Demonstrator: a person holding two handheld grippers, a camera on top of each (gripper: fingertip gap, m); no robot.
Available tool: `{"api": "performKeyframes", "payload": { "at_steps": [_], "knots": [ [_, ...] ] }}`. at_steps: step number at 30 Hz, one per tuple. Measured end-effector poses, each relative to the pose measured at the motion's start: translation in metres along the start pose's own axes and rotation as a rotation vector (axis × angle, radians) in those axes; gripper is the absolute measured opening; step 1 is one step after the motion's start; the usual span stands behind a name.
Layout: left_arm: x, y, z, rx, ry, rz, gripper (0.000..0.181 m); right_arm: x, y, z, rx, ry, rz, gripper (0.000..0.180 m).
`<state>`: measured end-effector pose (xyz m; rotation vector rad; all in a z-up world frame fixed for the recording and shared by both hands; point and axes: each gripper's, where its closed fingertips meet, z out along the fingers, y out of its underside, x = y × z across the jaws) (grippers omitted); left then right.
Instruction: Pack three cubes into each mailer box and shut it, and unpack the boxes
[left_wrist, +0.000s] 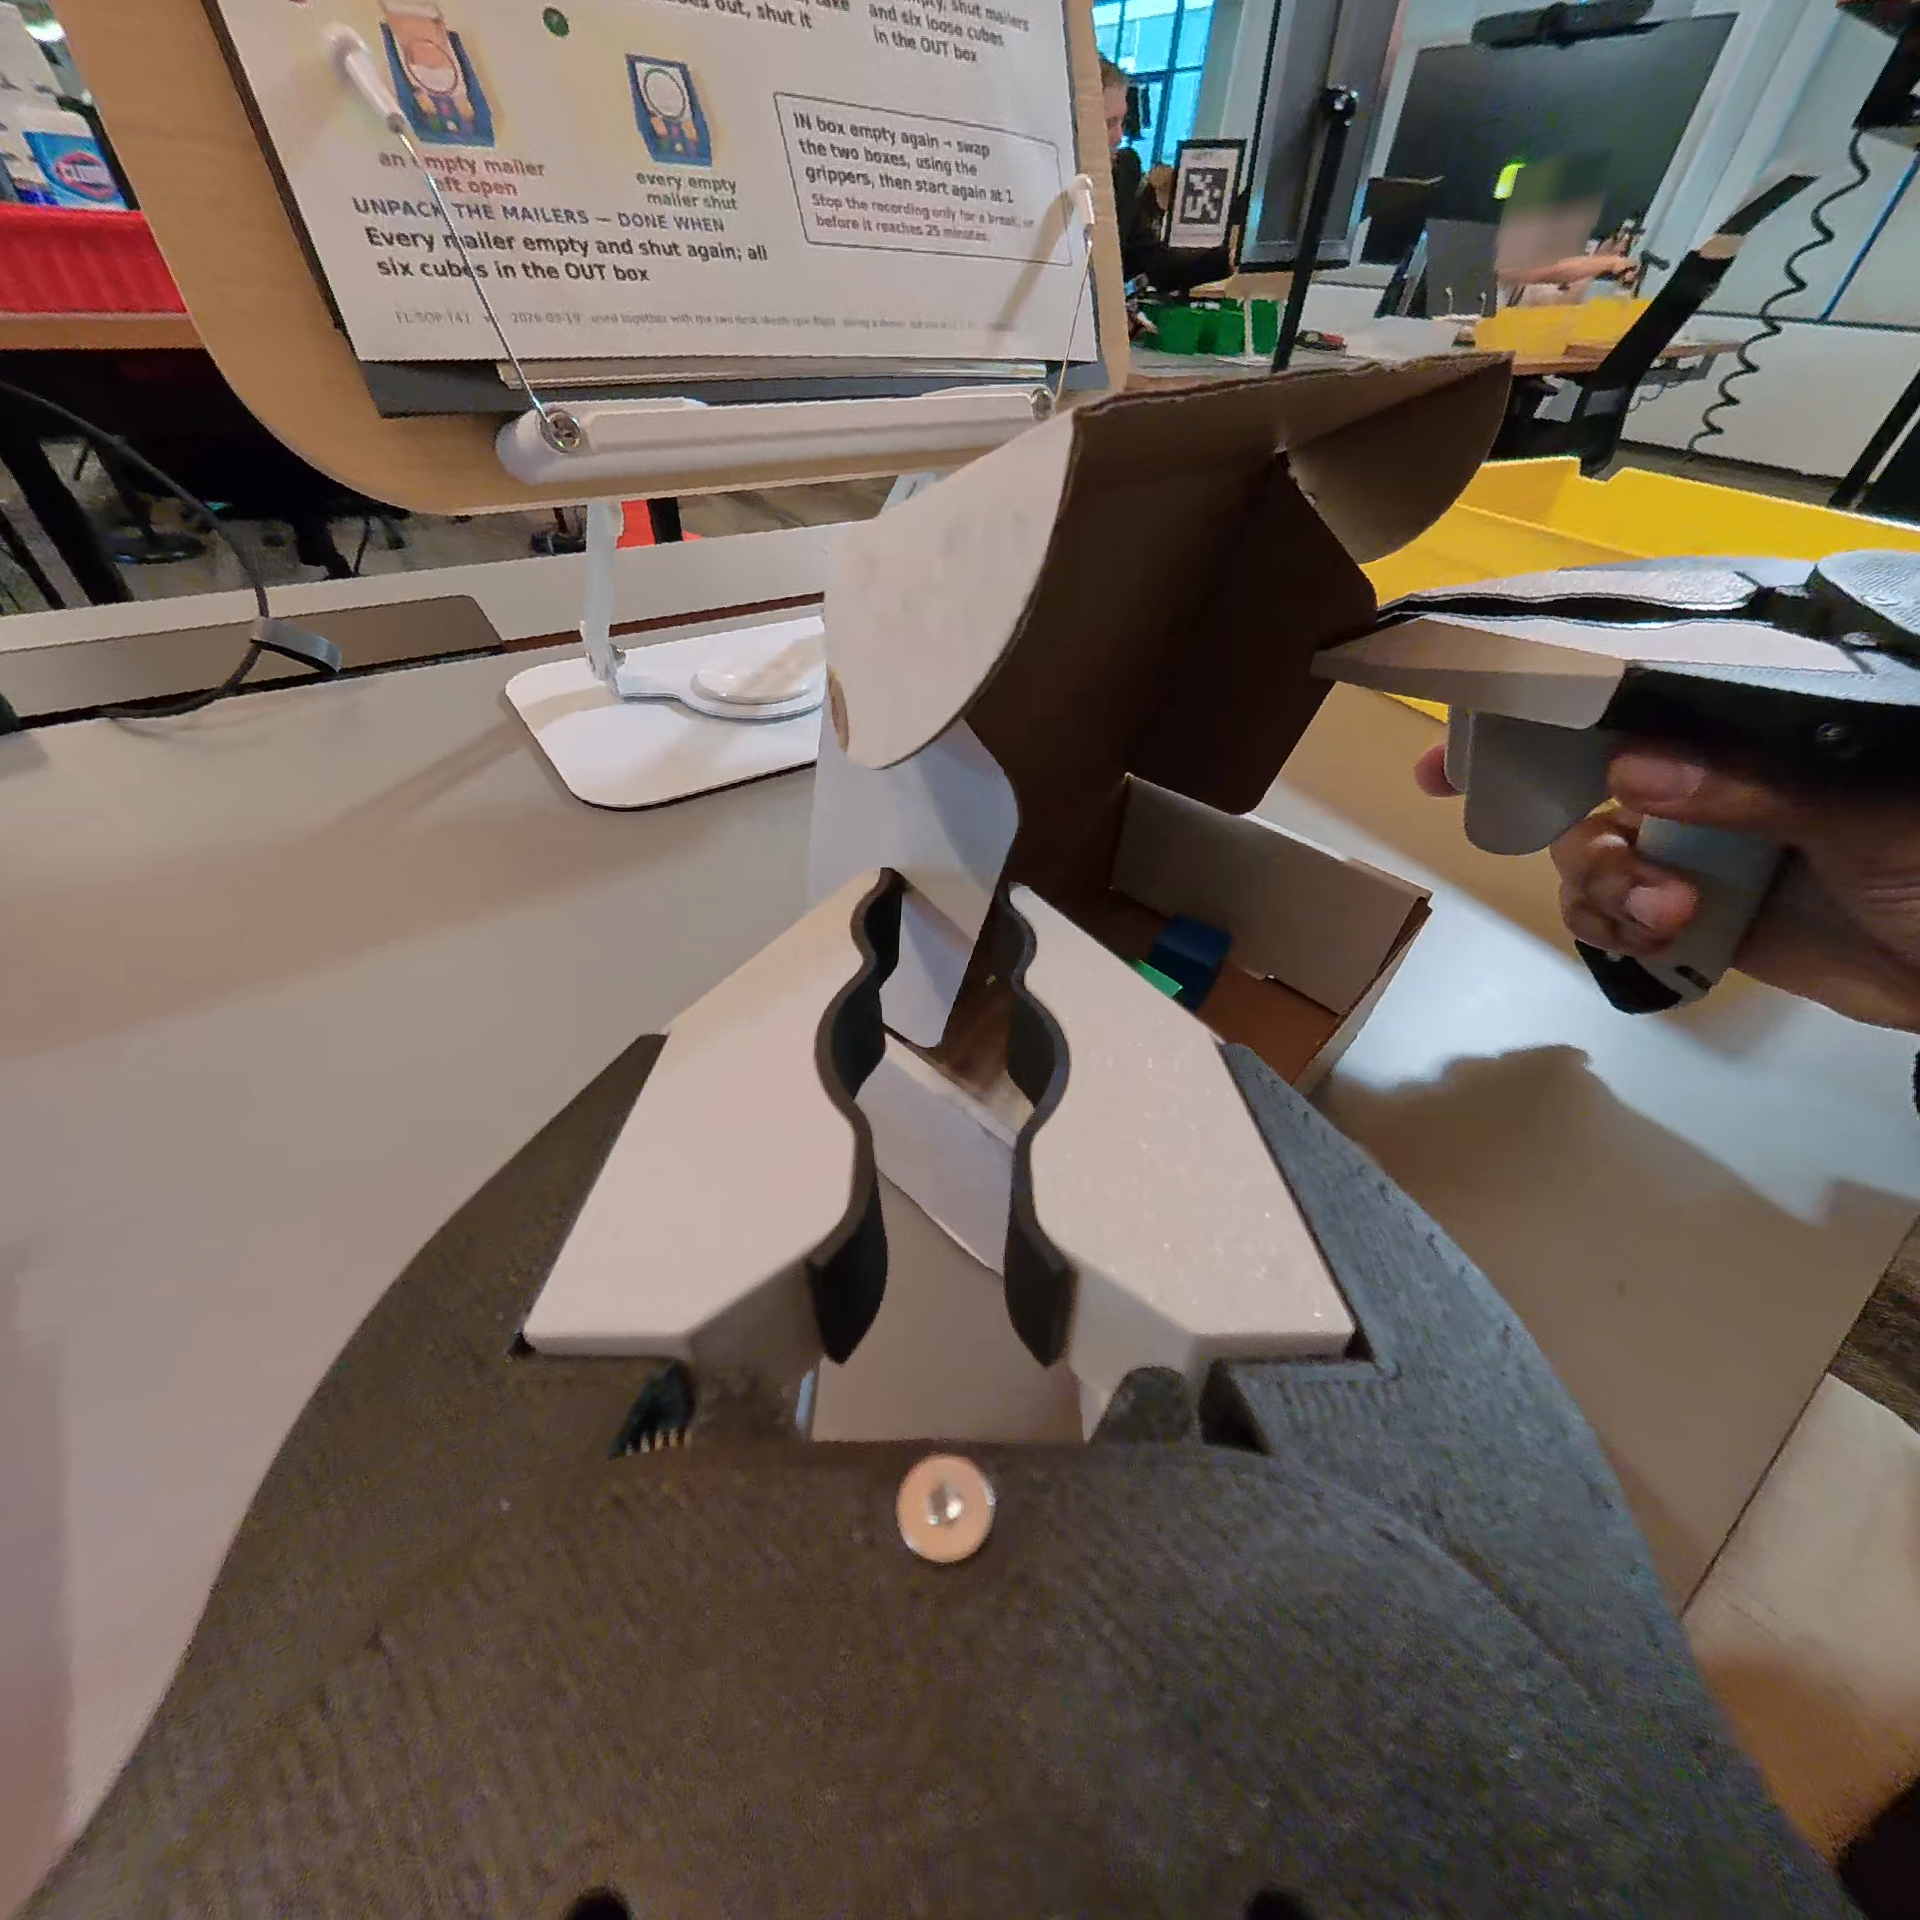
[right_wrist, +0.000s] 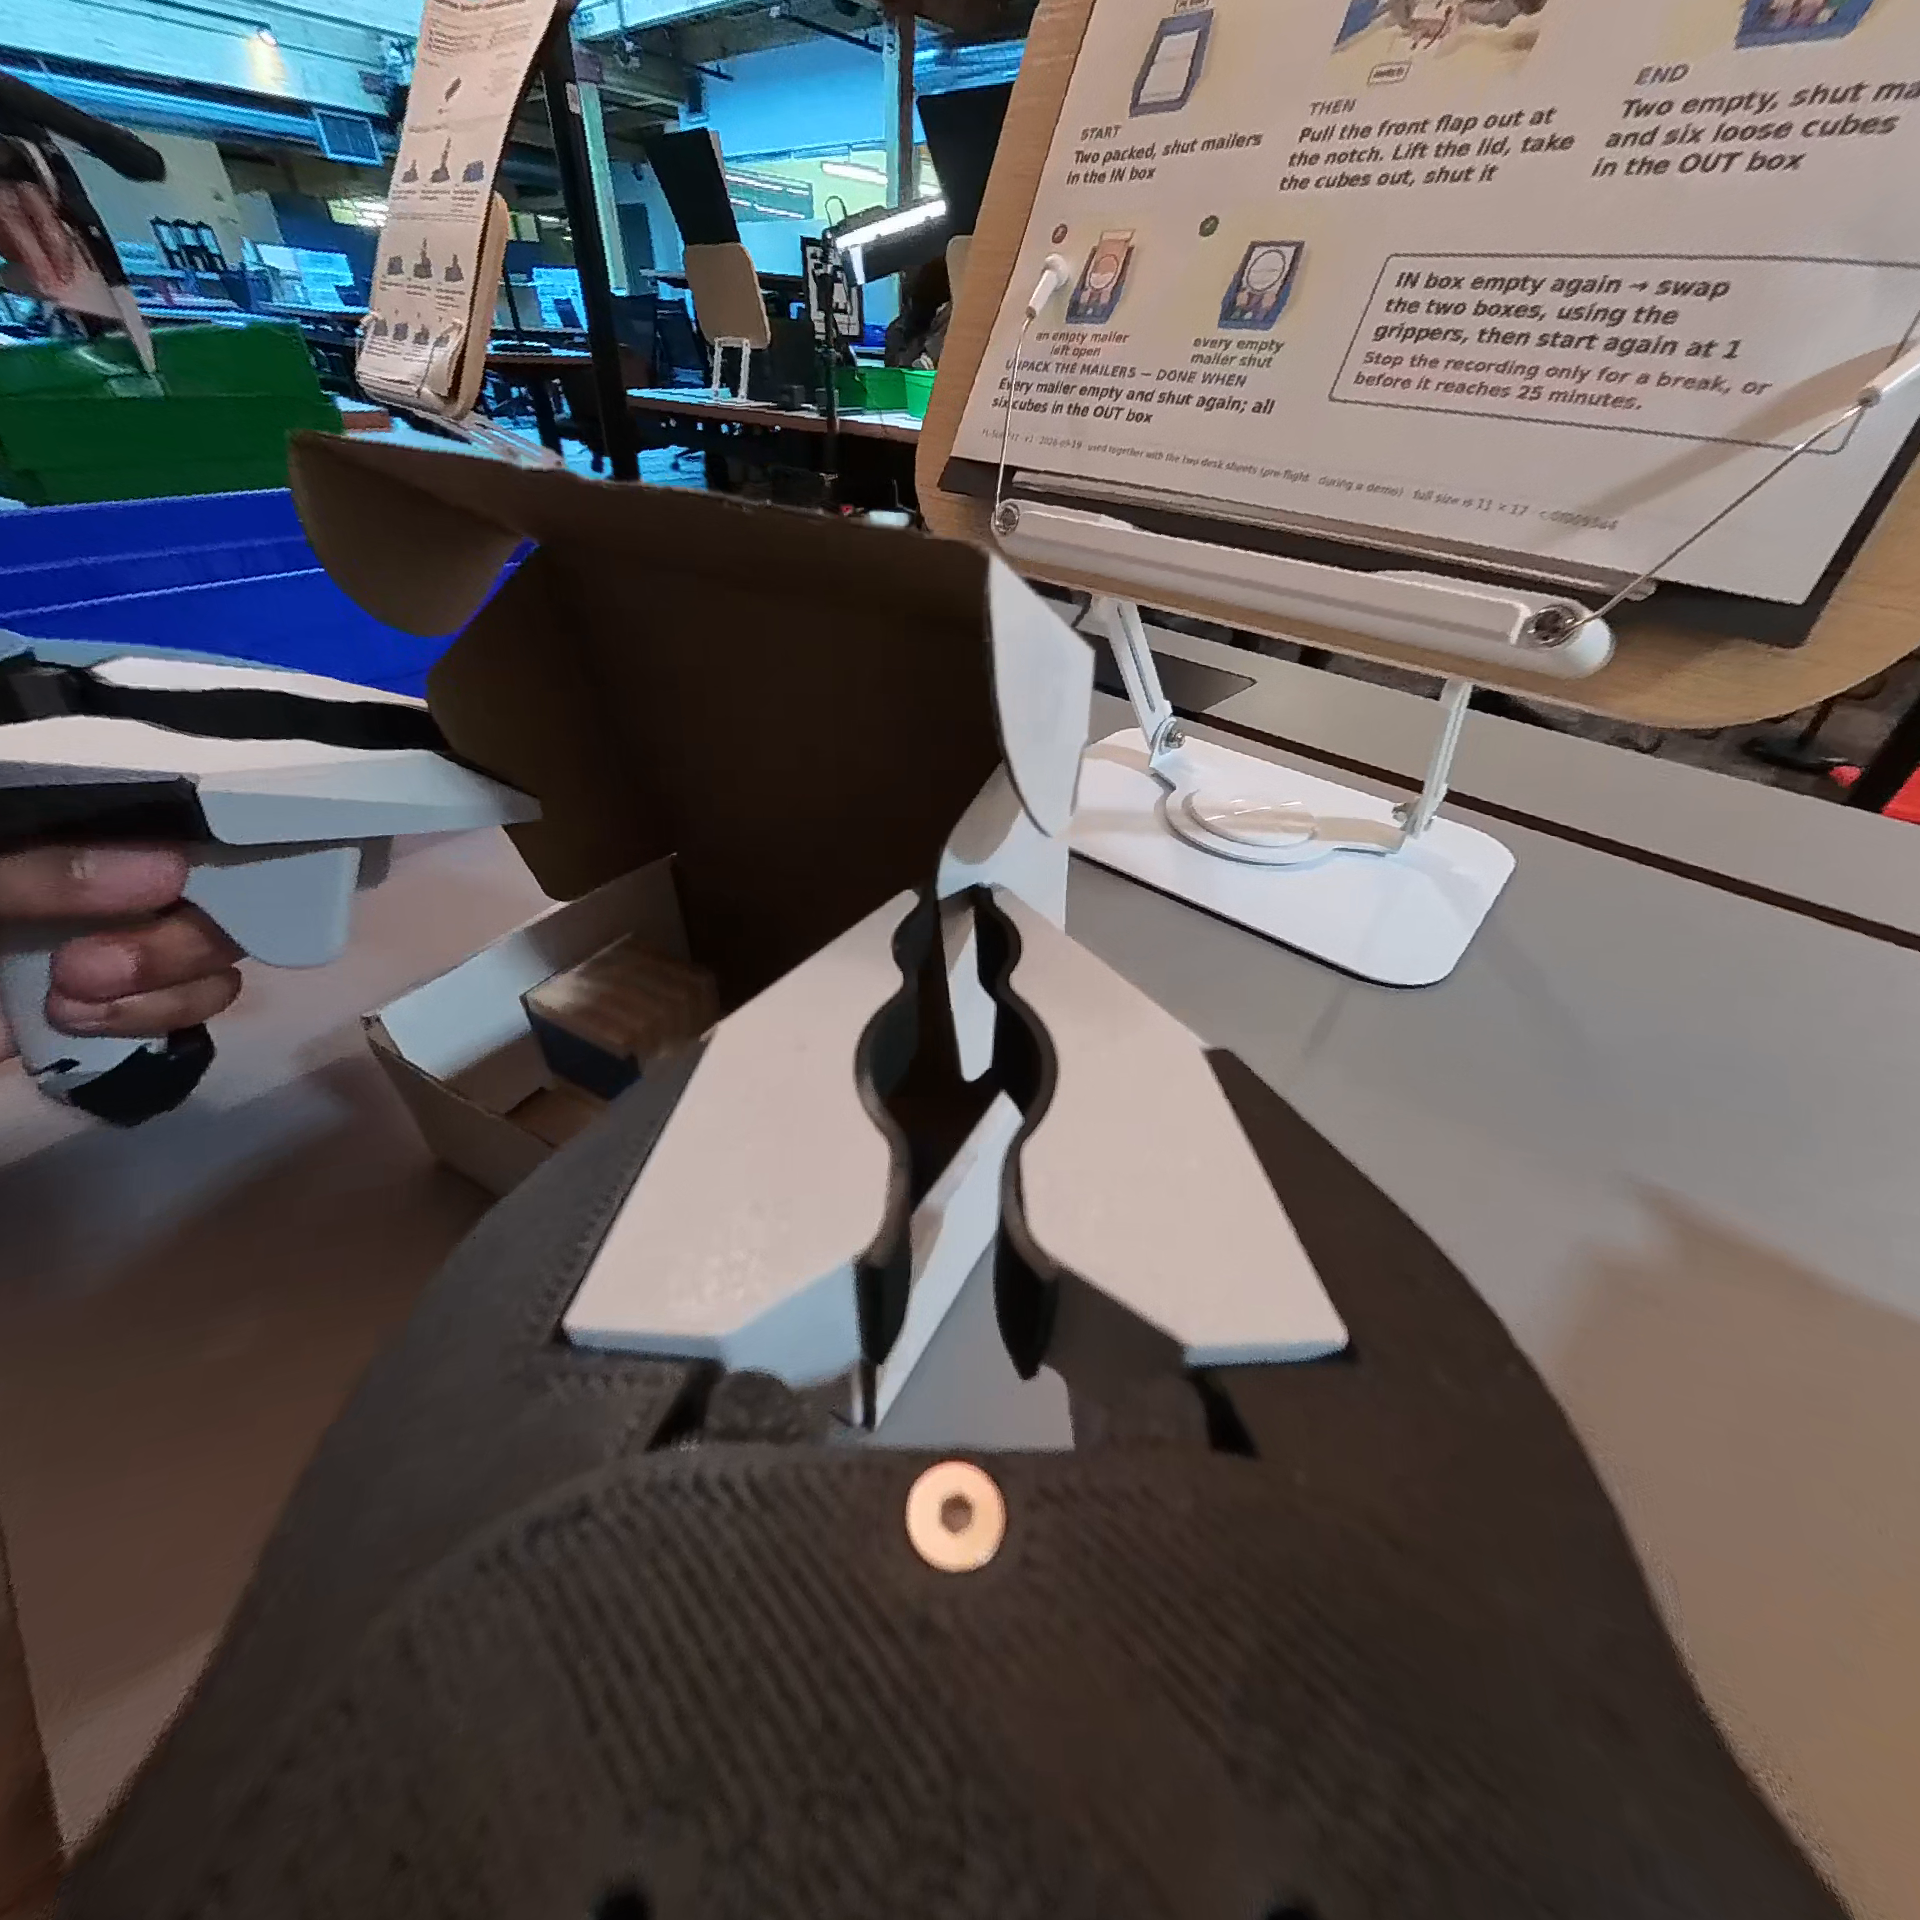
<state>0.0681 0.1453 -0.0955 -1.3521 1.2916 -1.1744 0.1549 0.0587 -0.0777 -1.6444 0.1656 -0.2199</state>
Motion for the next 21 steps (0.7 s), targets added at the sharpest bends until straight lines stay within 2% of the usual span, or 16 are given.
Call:
{"api": "performKeyframes", "payload": {
  "at_steps": [6,21],
  "knots": [
    [0.003,0.003,0.001,-0.016,-0.006,0.003,0.014,-0.007,0.003,0.0,-0.02,-0.062,0.047,0.007],
    [0.009,0.018,0.005,-0.09,-0.007,0.143,0.015,-0.002,0.02,-0.002,-0.111,-0.05,0.05,0.007]
  ]
}}
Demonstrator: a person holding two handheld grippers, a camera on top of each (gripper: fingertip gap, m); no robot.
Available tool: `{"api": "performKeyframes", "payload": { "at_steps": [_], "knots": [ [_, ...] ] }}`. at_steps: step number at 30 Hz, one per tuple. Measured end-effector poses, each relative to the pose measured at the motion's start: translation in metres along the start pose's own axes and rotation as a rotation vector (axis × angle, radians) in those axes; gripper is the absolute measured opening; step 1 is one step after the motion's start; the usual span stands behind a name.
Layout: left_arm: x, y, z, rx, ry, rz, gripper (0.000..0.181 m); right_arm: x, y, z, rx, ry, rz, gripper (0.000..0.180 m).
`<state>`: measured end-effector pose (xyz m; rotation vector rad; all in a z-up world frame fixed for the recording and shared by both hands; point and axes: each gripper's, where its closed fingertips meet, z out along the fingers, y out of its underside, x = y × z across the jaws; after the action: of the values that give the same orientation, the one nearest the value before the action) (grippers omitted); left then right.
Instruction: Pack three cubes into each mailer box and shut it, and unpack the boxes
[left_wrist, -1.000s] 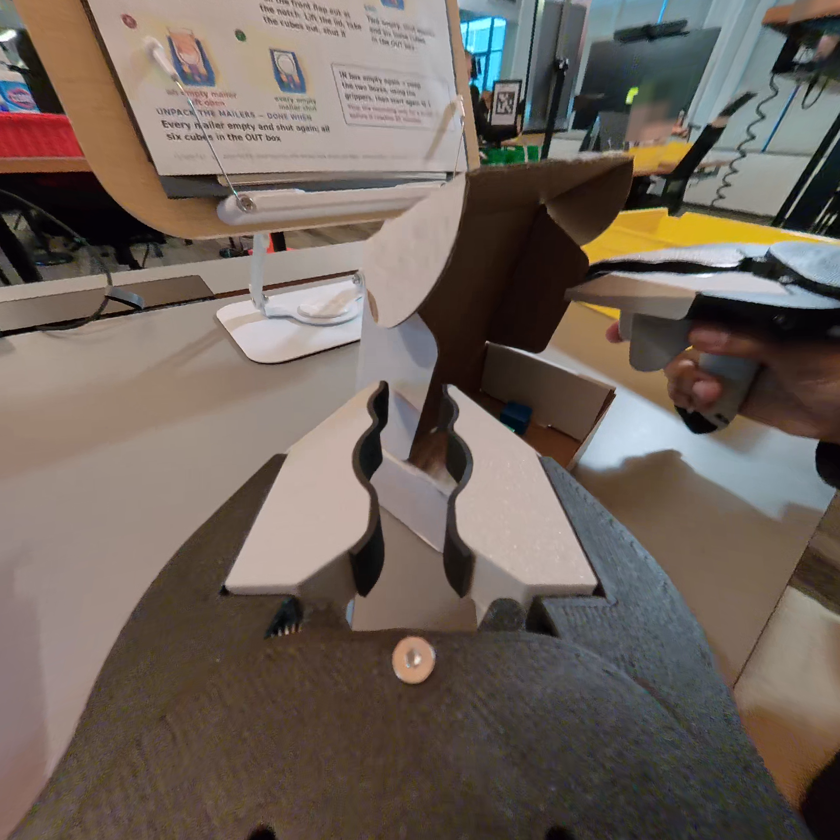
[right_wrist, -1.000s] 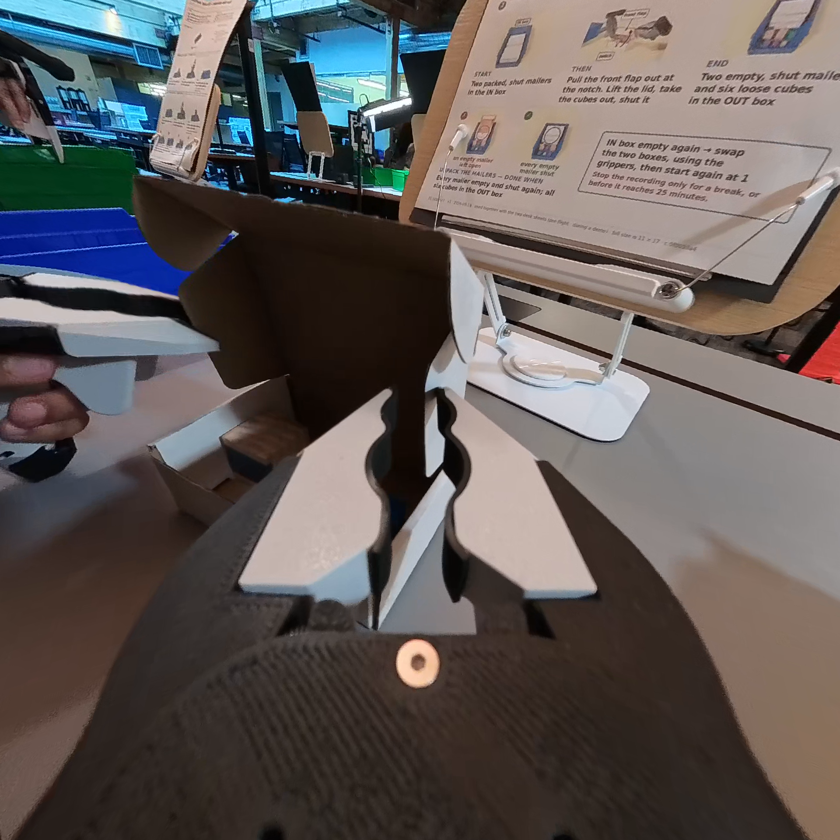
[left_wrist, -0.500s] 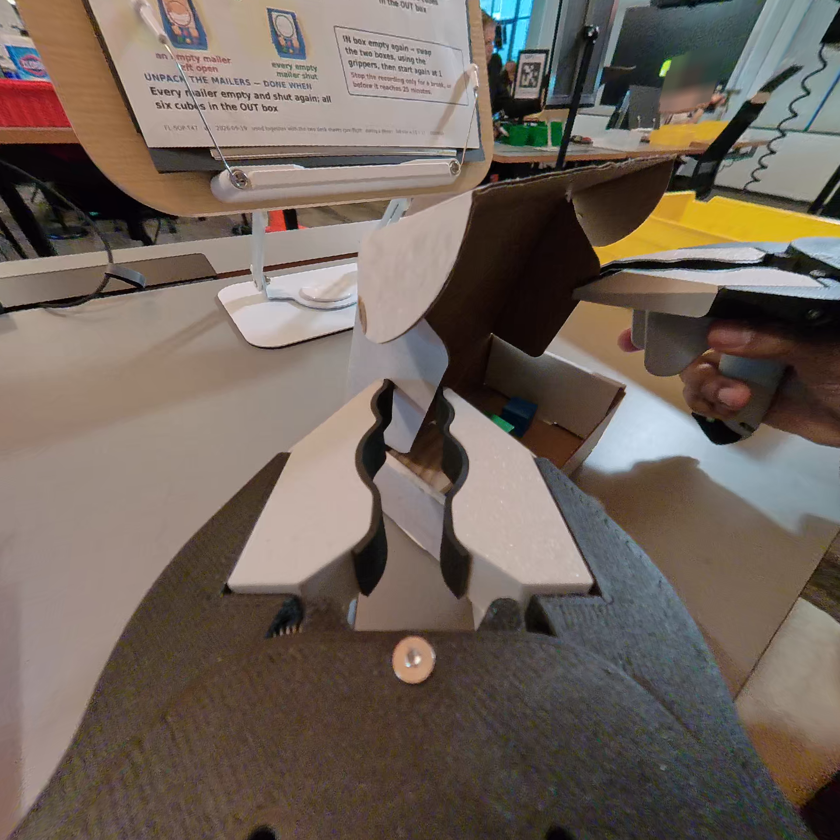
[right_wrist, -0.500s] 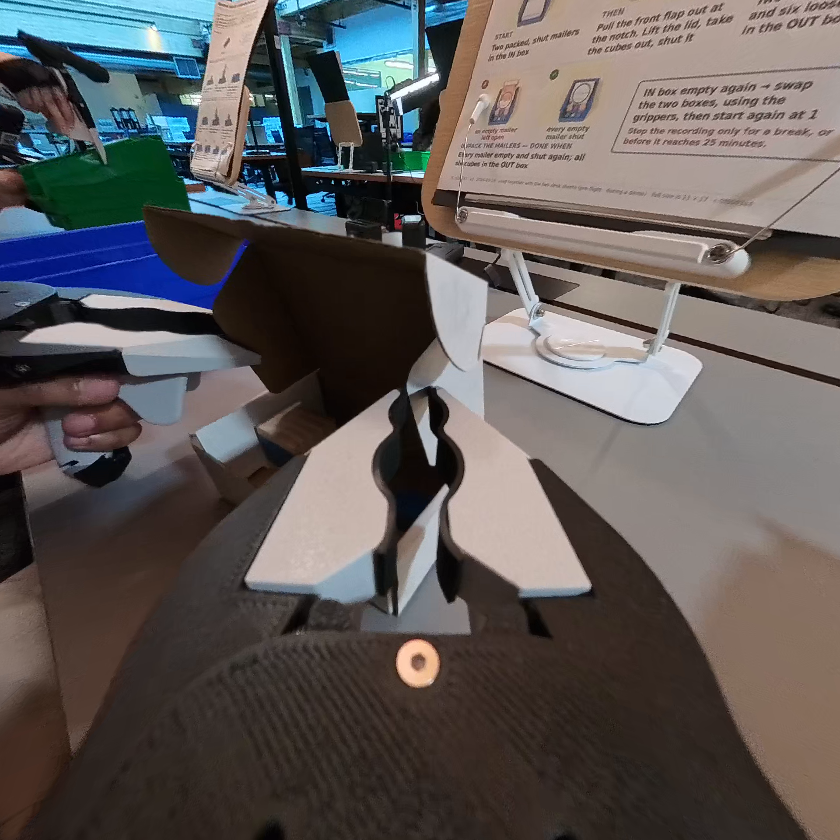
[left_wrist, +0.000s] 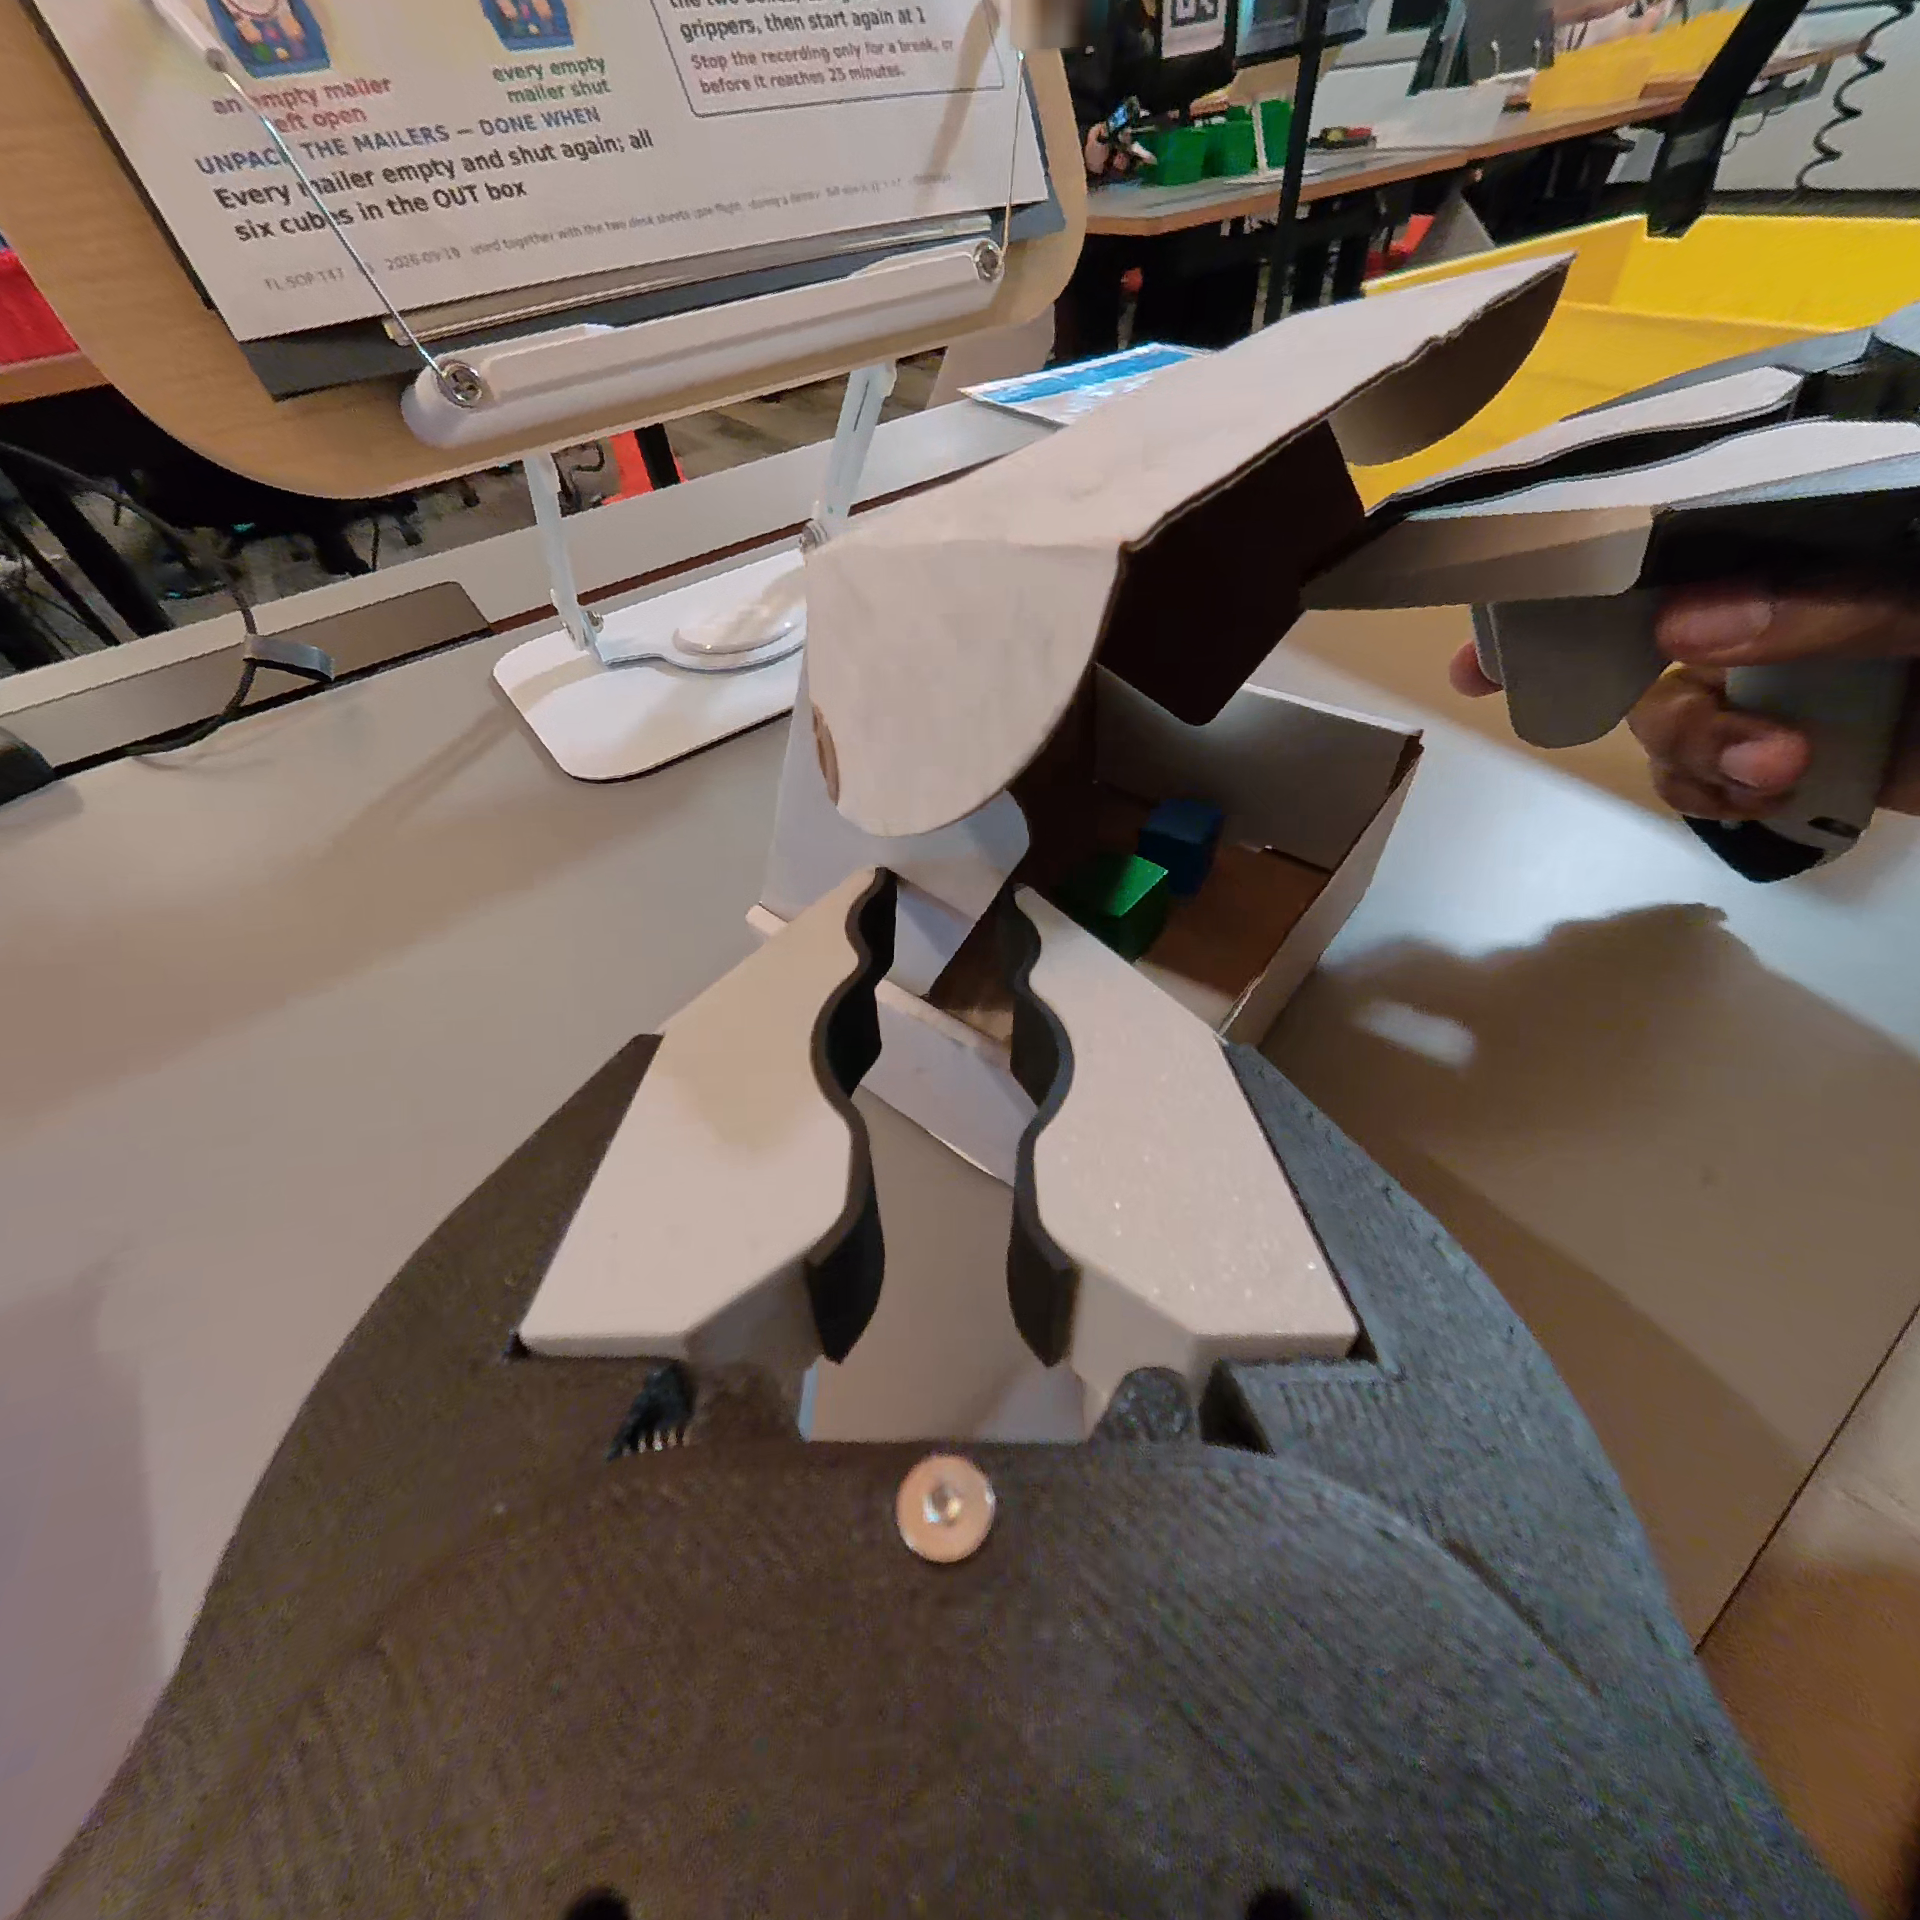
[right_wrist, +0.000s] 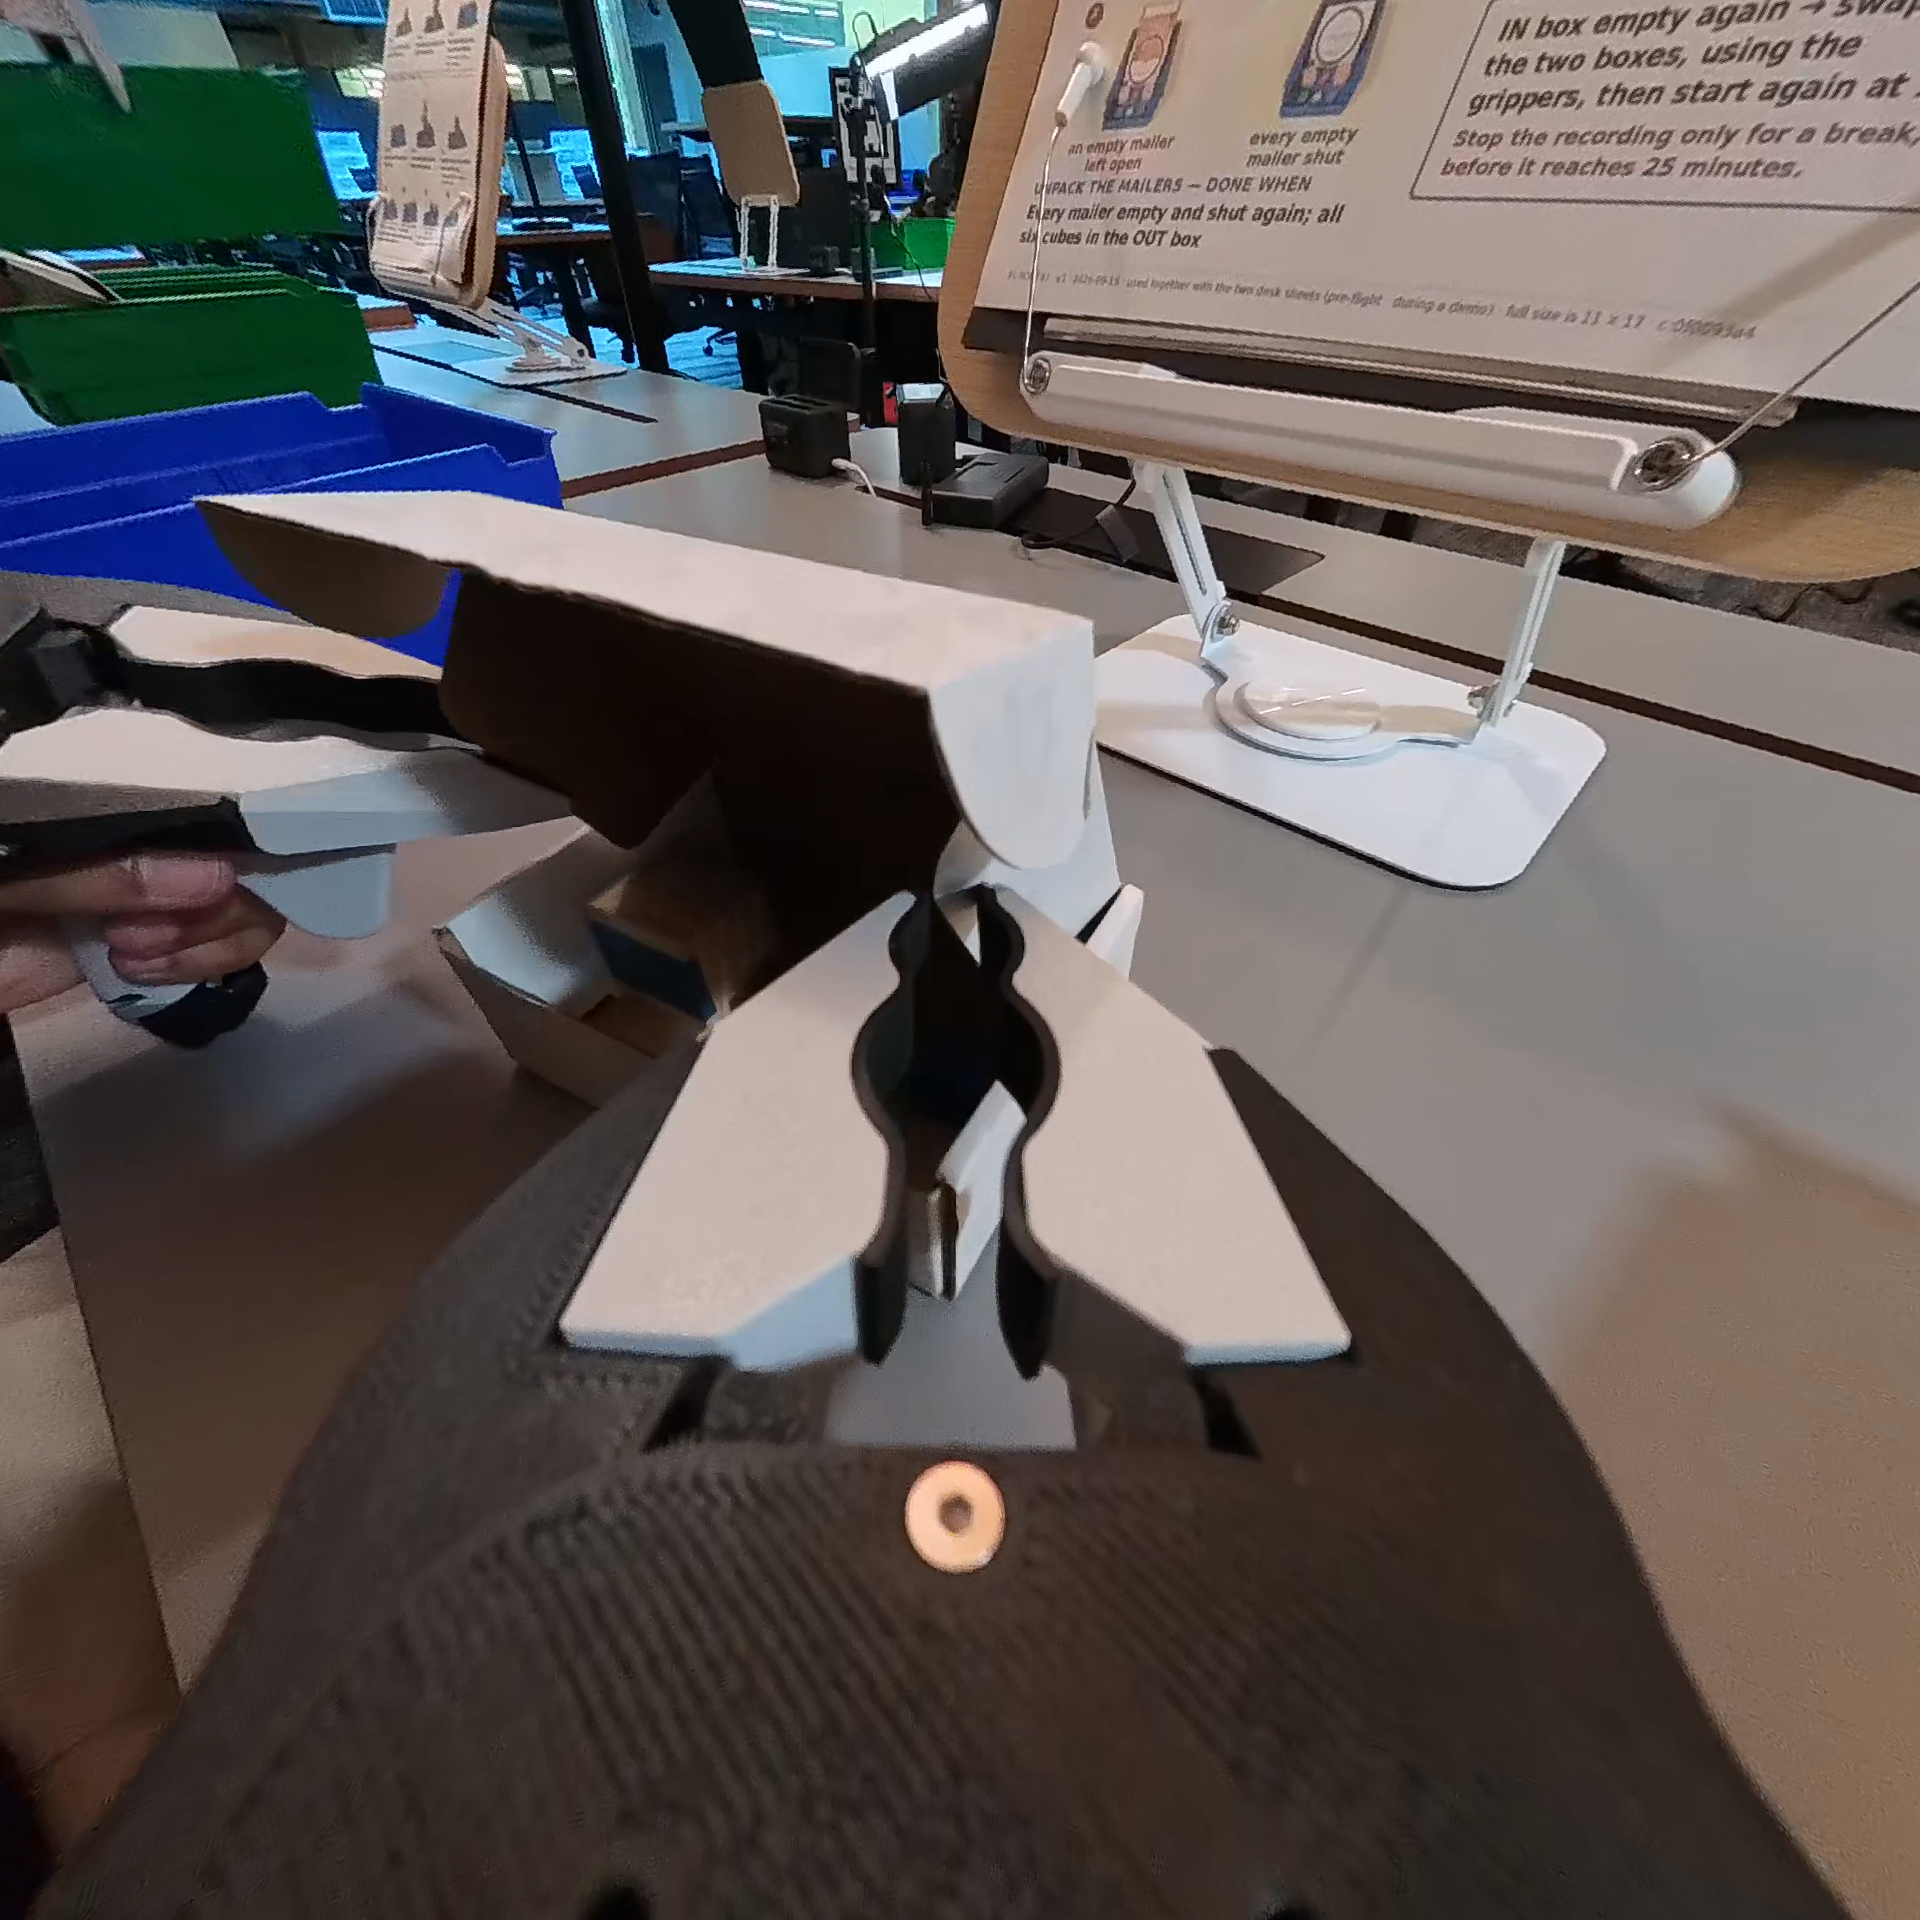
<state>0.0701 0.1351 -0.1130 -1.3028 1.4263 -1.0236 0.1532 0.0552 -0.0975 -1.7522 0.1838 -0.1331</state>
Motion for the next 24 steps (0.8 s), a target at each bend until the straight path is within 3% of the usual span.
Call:
{"api": "performKeyframes", "payload": {
  "at_steps": [12,20,24],
  "knots": [
    [-0.005,0.004,-0.001,-0.024,0.044,-0.08,0.018,0.004,0.003,-0.004,-0.011,0.04,-0.046,0.01],
    [-0.014,-0.006,-0.021,0.037,0.008,-0.16,0.059,0.002,0.013,-0.027,-0.038,0.044,-0.195,0.021],
    [-0.01,-0.023,-0.029,0.125,0.027,-0.18,0.079,0.002,0.004,-0.033,0.018,0.04,-0.176,0.031]
  ]
}}
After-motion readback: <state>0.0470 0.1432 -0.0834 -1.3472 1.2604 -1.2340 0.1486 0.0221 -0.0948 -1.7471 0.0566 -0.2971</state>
